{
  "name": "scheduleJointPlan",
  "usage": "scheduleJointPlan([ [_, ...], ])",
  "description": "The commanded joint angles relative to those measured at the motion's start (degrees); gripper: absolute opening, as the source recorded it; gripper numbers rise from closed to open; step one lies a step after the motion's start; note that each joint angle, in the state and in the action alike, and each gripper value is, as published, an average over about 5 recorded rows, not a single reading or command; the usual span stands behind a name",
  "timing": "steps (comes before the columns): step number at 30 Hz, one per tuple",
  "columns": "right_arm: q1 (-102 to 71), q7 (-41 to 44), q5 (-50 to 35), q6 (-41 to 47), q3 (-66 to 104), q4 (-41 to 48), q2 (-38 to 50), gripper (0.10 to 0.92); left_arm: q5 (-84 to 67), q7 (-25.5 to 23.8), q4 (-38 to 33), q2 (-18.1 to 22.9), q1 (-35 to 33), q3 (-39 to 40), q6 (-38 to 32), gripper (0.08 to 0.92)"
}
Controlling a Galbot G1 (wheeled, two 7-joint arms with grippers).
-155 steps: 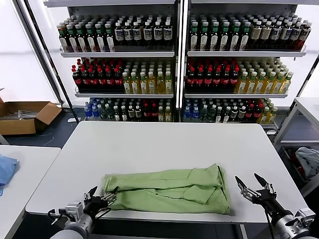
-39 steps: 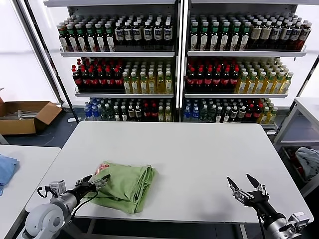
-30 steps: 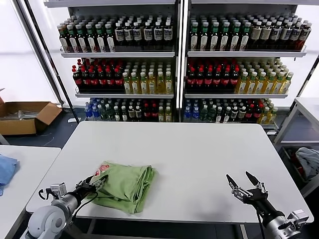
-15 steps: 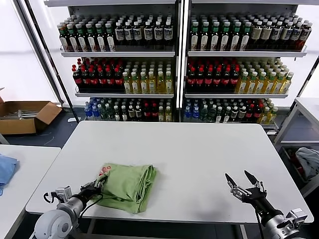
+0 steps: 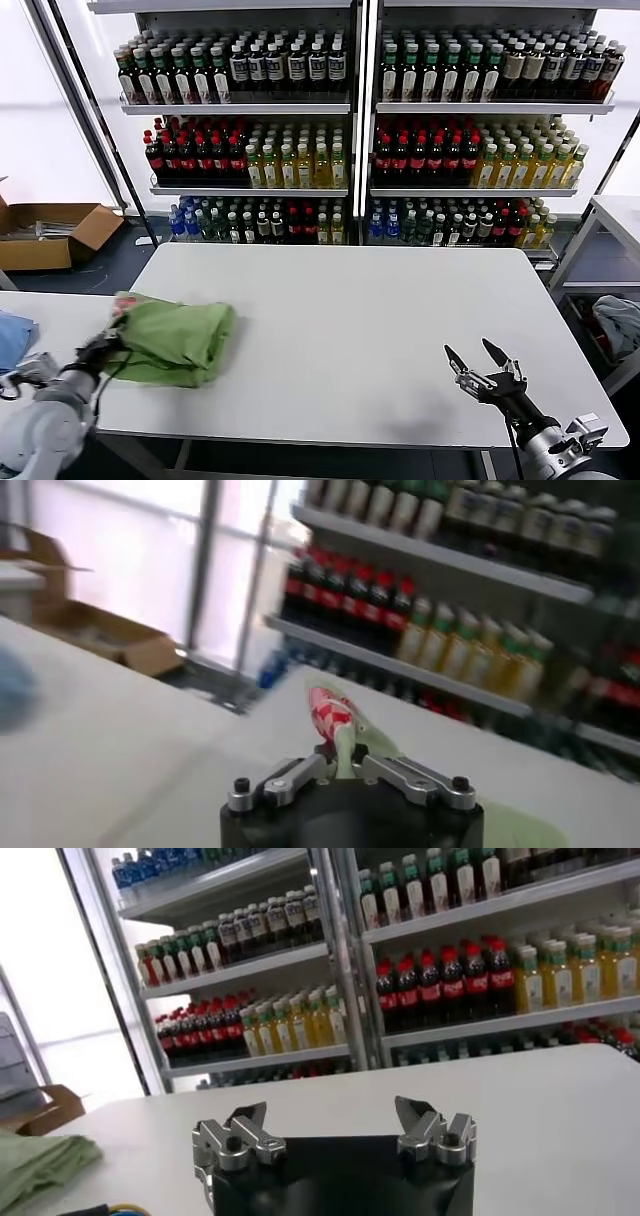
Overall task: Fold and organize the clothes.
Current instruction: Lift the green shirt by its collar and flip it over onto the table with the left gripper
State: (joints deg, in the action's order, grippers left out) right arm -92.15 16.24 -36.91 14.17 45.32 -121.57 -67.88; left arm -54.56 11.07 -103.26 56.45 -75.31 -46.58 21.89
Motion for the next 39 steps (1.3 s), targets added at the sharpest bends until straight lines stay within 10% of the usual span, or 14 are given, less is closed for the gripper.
scheduleJointPlan([
  [1, 0.17, 0.30, 0.00, -0.18, -0.68, -0.19, -0.46, 0.823, -4.45, 2.97, 3.86, -6.27, 0.51, -14.32, -0.32, 0.110],
  [12, -2.96, 2.31, 0.41, -1.83, 2.70, 0.38, -1.62, 0.823, 5.54, 14.49, -17.48, -2.16, 6.81, 23.22, 7.02, 0.110],
  [19, -5.91, 2.71, -0.69, -2.14, 7.15, -0.76, -1.97, 0.823, 6.01, 21.91, -10.26, 9.46, 19.05, 46.03, 11.09, 0.110],
  [28, -8.62, 1.96, -0.29, -2.04, 8.44, -1.79, -2.74, 0.823, 1.11, 28.11, 1.43, 20.78, 25.83, 51.39, 9.58, 0.110],
  [39, -4.86, -2.46, -2.31, 1.14, 4.17, -2.82, -1.37, 0.823, -0.14, 23.31, 3.48, 26.04, 31.15, 56.96, 2.60, 0.110],
])
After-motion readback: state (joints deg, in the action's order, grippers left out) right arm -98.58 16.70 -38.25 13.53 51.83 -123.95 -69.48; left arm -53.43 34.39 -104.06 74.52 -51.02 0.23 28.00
